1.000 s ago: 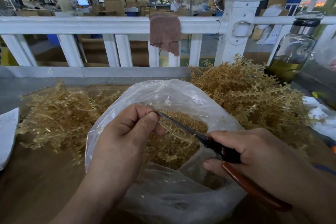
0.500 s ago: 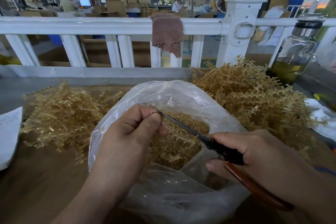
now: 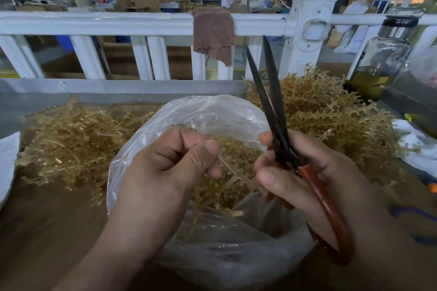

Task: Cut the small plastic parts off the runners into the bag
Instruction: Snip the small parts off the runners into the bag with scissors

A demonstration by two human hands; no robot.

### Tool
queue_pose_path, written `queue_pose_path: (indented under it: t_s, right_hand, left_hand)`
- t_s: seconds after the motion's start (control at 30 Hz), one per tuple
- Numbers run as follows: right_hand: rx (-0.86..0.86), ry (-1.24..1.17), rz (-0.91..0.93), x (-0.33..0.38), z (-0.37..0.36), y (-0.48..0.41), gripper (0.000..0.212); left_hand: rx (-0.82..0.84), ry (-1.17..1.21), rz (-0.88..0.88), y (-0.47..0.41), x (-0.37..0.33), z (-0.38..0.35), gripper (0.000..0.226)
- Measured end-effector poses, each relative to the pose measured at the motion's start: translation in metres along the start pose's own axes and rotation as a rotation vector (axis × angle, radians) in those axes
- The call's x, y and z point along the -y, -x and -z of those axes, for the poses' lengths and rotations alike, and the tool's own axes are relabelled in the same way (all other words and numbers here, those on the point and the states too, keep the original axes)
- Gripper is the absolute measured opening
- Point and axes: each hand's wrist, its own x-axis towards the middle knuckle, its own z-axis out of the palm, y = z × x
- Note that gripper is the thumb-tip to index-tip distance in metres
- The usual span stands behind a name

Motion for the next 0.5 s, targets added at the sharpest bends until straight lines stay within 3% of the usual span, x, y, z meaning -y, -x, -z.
queue_pose_path:
  t_s: [0.3,0.5]
  right_hand:
    - [-0.146,-0.315,-0.034,-0.014,-0.021,-0.002,0.037]
    - [-0.237,-0.609,0.035,-0.016,-0.015,-0.007,0.035]
  left_hand:
    - [-0.032,-0.007,-0.055,0.004,0.0,-0.009,0.014]
    - [-0.054,0.234,0.153,-0.004,0.01,0.002,0.052]
